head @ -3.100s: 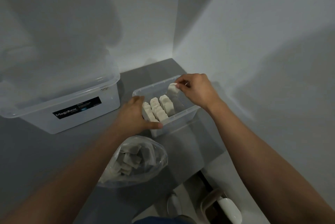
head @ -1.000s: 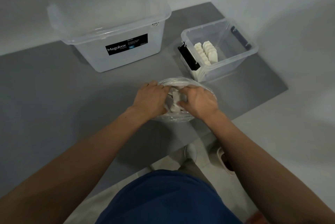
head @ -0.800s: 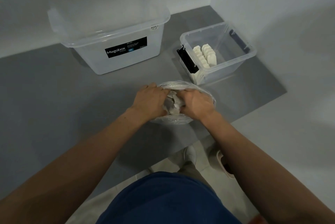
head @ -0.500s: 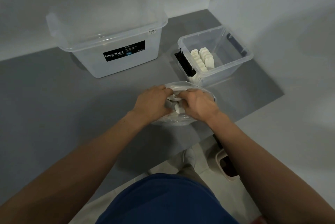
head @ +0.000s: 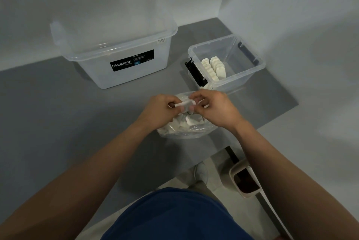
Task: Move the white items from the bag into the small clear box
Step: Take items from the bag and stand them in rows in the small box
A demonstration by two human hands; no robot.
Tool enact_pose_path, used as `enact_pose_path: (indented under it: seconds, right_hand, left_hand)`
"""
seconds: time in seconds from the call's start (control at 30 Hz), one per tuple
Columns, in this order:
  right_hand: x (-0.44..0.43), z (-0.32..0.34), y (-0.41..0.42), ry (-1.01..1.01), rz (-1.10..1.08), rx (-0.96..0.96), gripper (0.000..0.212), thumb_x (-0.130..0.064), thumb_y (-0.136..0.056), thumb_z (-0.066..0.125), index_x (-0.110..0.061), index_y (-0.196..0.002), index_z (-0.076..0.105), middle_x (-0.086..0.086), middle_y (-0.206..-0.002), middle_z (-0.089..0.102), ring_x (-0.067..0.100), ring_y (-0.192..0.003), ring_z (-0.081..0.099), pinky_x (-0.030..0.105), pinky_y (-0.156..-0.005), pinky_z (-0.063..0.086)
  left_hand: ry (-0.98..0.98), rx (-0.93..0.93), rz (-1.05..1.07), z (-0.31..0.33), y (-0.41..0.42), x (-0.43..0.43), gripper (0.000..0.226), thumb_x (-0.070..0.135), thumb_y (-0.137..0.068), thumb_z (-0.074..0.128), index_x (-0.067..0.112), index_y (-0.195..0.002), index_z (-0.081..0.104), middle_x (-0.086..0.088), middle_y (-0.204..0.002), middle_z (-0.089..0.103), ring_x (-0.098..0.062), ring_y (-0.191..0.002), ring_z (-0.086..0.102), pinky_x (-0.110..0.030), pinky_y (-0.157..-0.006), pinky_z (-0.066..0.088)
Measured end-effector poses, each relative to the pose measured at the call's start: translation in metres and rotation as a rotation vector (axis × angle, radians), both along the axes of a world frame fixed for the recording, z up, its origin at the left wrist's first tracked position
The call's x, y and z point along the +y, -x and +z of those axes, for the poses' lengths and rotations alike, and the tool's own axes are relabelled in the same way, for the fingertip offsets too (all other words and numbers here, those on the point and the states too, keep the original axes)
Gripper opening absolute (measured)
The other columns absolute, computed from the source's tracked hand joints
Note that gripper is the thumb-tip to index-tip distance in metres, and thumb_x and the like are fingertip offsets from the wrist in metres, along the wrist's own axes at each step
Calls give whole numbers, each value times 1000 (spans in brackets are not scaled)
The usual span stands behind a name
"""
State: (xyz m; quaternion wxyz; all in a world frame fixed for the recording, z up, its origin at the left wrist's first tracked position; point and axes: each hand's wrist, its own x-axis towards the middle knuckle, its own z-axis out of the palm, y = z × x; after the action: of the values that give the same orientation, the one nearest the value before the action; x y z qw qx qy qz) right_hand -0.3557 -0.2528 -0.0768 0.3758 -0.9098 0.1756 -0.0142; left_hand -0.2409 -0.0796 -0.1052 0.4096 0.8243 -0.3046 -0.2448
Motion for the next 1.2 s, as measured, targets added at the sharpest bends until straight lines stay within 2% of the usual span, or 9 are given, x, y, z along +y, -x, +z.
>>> enact_pose_path:
  seconds: [0.1,0.23,0.3,0.37,0.63,0.8,0.87,1.03,1.2]
  right_hand:
    - [1,-10,2,-39,-96,-21,12,-22,-91,71,-29,-101,73,-13,-93,73,3,-80,71,25,-73,59]
    - [11,-34,-7,389,187,318,17,-18,-91,59,-28,-96,71,-3,-96,70,20,-93,66,27,-78,46]
    - [17,-44,-13,475,266,419,17,-21,-89,61,-25,-103,68,3,-106,66,30,-103,65,38,-86,53]
    - [19,-49,-17,515,285,423,33,-24,-88,66,-25,-121,65,3,-119,62,31,-111,62,45,-92,54]
    - [22,-56,-14,650,306,313,32,-29,-99,49,-20,-125,63,5,-122,64,32,-112,63,43,-87,53]
    - [20,-54,-11,585,347,326,43,-31,-95,56,-24,-137,56,4,-132,57,30,-116,60,43,-88,50]
    - [17,-52,-13,582,401,331,41,-35,-94,59,-24,-134,58,3,-132,57,30,-114,61,40,-83,49]
    - [7,-46,-16,623,502,299,15,-29,-95,53,-26,-98,68,-3,-119,60,28,-97,64,35,-68,47]
    - [0,-40,-14,586,521,296,23,-27,-93,57,-31,-112,67,-8,-121,62,20,-108,63,41,-86,54]
  left_hand:
    - [156,272,134,-2,0,7,8,14,-92,74,11,-99,75,-9,-84,77,-24,-75,75,-28,-65,61]
    - [276,466,196,-5,1,16,13,5,-92,73,5,-104,70,-16,-96,75,-26,-85,76,-29,-71,60]
    - [281,471,186,-5,2,18,16,4,-91,73,7,-106,70,-15,-96,75,-26,-85,75,-32,-74,61]
    - [293,472,186,-4,2,20,20,2,-91,72,9,-110,70,-16,-98,75,-28,-87,76,-34,-75,62]
    - [429,569,175,8,7,20,34,-5,-89,71,11,-118,67,-16,-106,69,-33,-97,75,-31,-77,62]
    - [515,692,158,16,10,19,29,2,-91,72,7,-119,63,-13,-113,70,-33,-100,75,-41,-83,63]
    - [533,739,160,21,11,17,24,13,-94,70,8,-117,64,-15,-115,71,-35,-102,74,-42,-81,63]
    - [518,691,181,29,14,11,20,27,-102,58,11,-110,67,-14,-102,74,-36,-95,75,-37,-68,64]
    - [491,601,199,27,13,12,18,25,-103,57,15,-111,71,-10,-100,76,-31,-91,76,-35,-67,64]
